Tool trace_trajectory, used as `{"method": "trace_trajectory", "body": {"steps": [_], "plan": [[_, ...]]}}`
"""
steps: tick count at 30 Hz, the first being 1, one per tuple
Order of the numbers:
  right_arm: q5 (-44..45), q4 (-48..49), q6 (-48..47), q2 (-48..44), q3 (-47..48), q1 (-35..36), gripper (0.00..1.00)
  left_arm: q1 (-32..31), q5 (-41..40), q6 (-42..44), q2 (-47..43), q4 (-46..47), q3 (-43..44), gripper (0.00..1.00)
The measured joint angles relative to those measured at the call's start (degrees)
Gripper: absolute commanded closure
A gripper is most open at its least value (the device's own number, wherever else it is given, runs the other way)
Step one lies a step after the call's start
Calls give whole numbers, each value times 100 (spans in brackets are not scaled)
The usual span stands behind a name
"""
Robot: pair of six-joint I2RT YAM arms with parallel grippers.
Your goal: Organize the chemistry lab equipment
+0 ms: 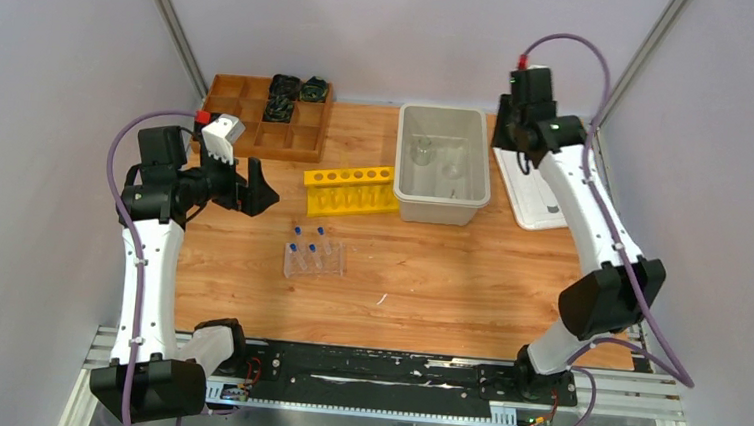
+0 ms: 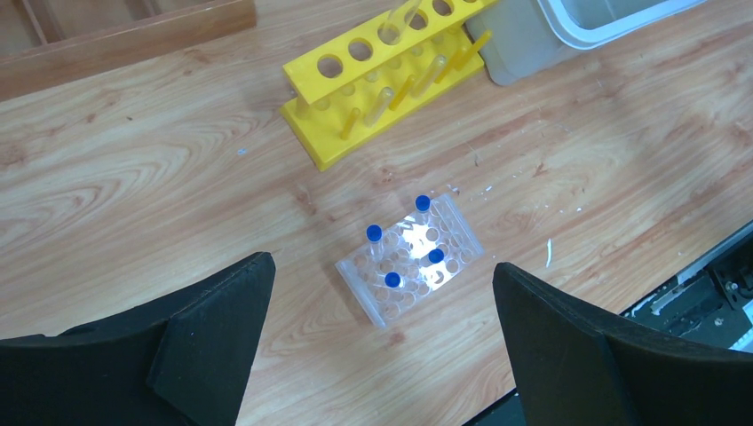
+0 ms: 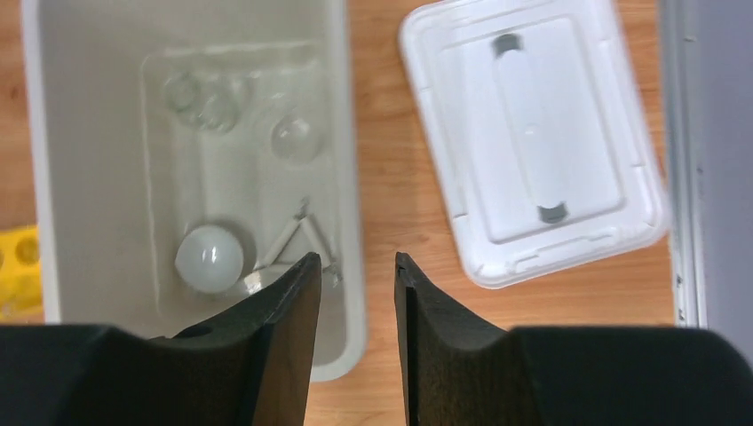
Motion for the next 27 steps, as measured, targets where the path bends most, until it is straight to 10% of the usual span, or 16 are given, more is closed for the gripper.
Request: {"method": "trace_trajectory", "body": {"steps": [8,27], "plan": [[-179,426,382,-105,-684,-1572,62,0,2,-4,-2,0,0,0],[-951,654,98,2234,-597,-1635,68,0,-20,-2,-15,-2,0,0]]}}
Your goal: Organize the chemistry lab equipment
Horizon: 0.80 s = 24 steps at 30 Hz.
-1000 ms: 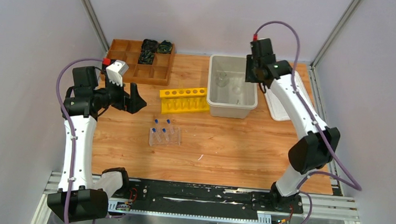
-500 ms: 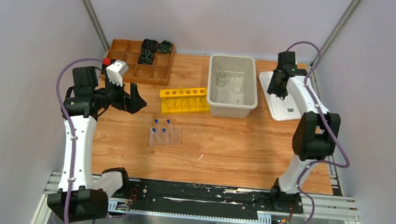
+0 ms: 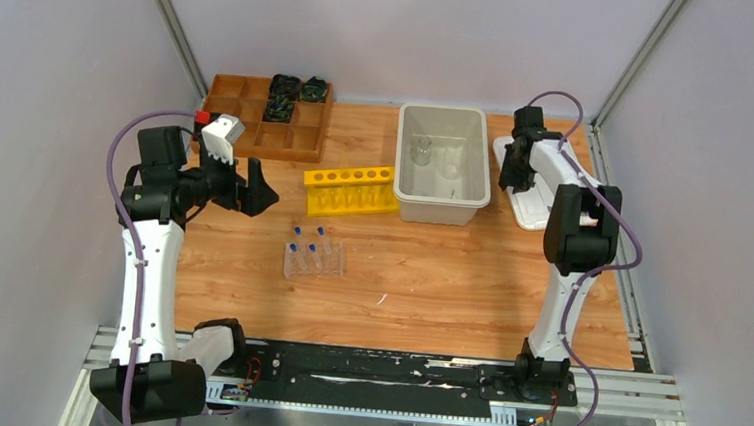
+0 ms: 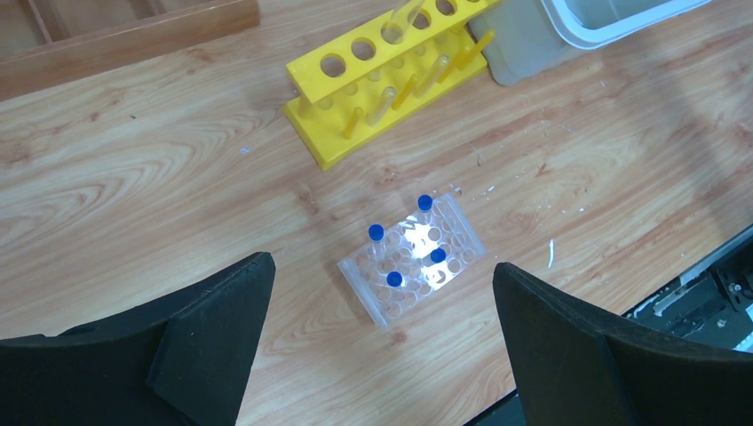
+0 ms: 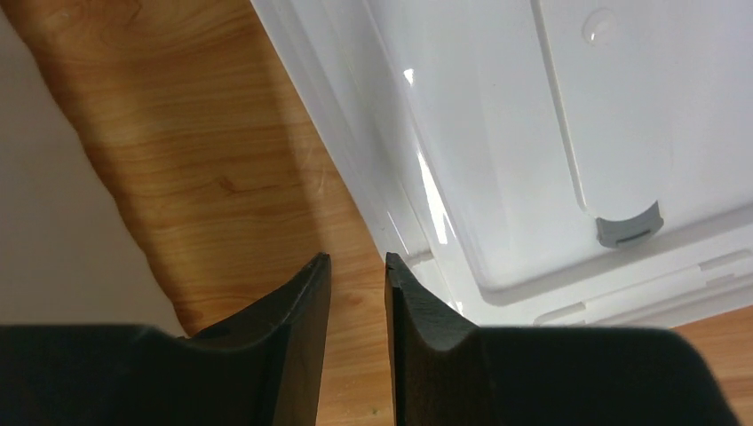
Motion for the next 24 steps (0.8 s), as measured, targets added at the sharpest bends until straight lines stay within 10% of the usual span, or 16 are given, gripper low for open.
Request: {"method": "trace_trajectory", "body": {"steps": [11,18,24], "plan": [[90,4,-138,680,319,-37,68,0,-109,-7,0,-9,20,0],[87,44,-188,713,350,-37,100,-2,-105,-28,22,-13,85,0],[68,59,-61,638,326,-57,100,0,-35,-44,68,-96,179,0]]}}
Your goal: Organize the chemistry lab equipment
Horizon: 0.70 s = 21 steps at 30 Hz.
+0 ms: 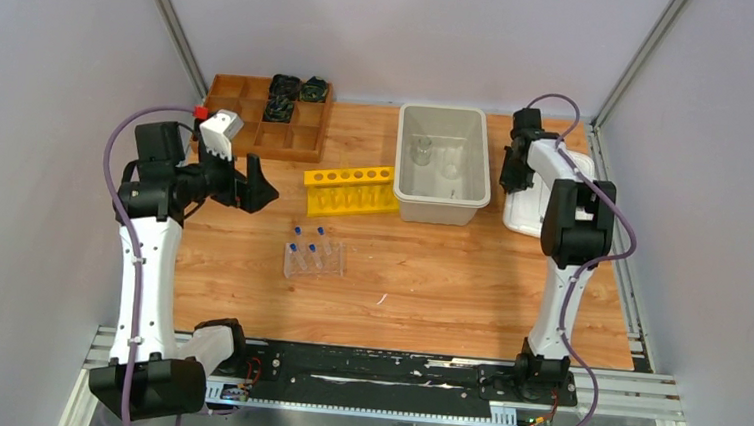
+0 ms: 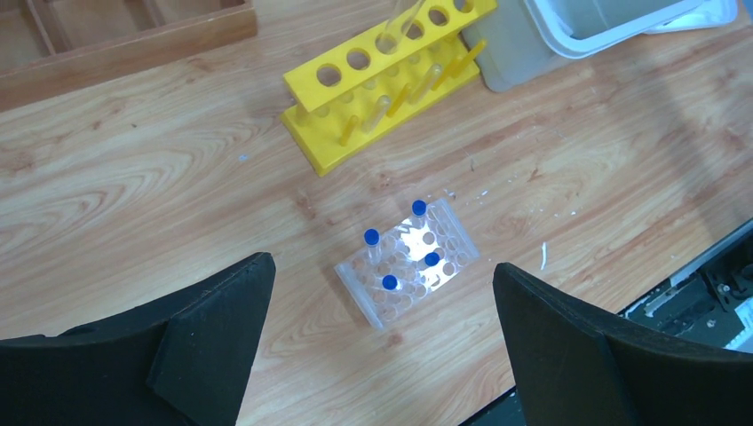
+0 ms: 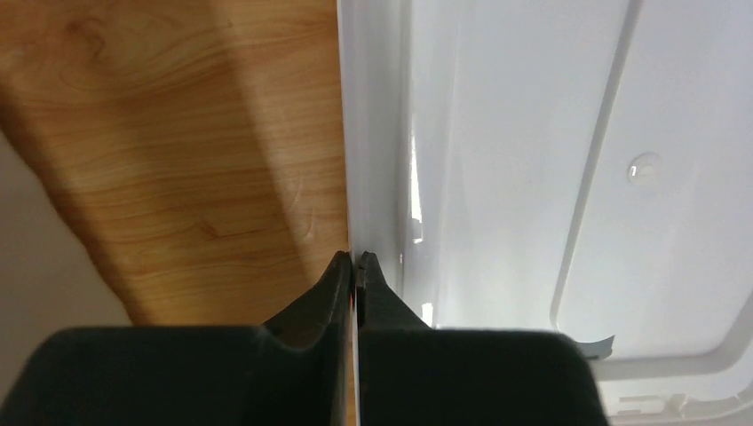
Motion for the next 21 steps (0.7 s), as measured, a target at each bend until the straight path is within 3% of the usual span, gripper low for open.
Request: {"method": "trace_trajectory", "body": {"steps": [6,16,21], "plan": [[-50,-37,129,-837,-85,-7,100,-192,140,7,42,-133,380,0],[-824,205,890,-4301,-901,-2,100,-1132,59,52,302,-256,1639,0],[-1602,546,1537,-5340,-1091,118,100,-1285,105,52,555,-184,2210,0]]}}
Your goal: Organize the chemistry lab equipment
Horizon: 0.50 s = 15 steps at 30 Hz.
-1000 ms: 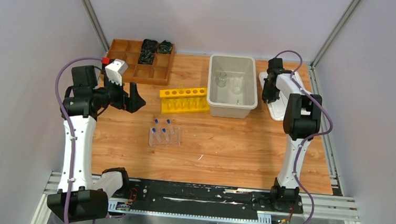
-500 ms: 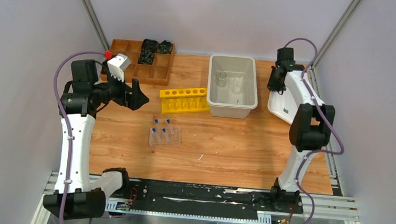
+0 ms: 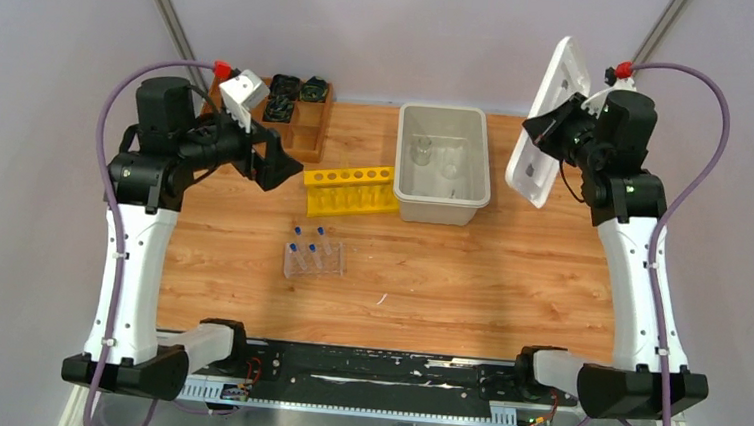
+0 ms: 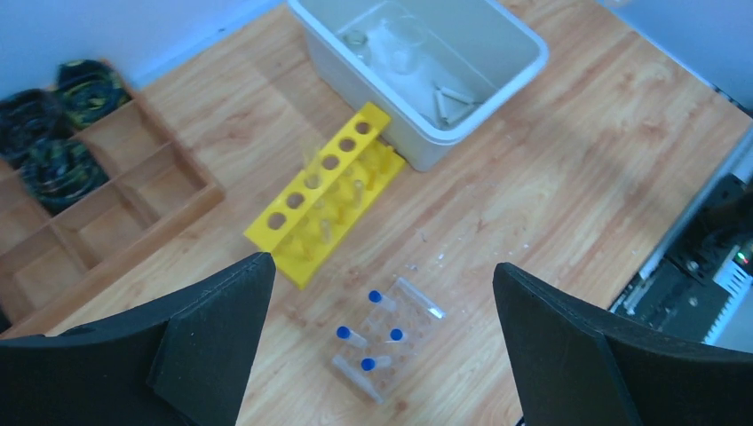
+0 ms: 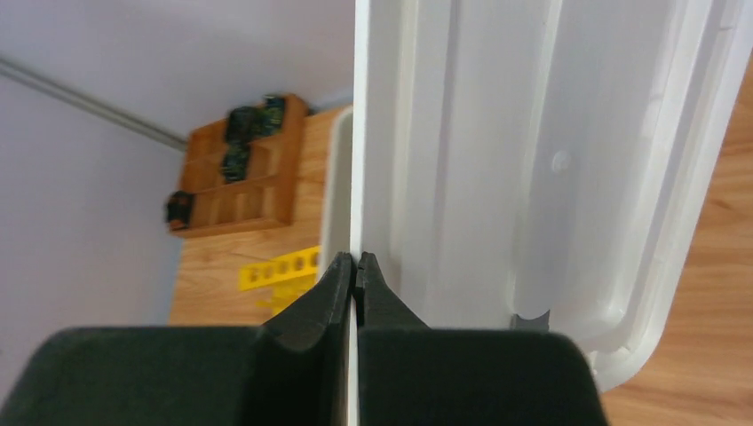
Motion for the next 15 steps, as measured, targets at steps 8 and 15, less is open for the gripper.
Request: {"method": "trace_trajectory", "body": {"steps": [8,15], "plan": [[-1200,1458,1683,-39,-225,262,100,-1368,-297,184,210,-70,-186,0],[-1792,3292,3279,601,-195,612,100,-2337,-857,284,614,-98,238,0]]}}
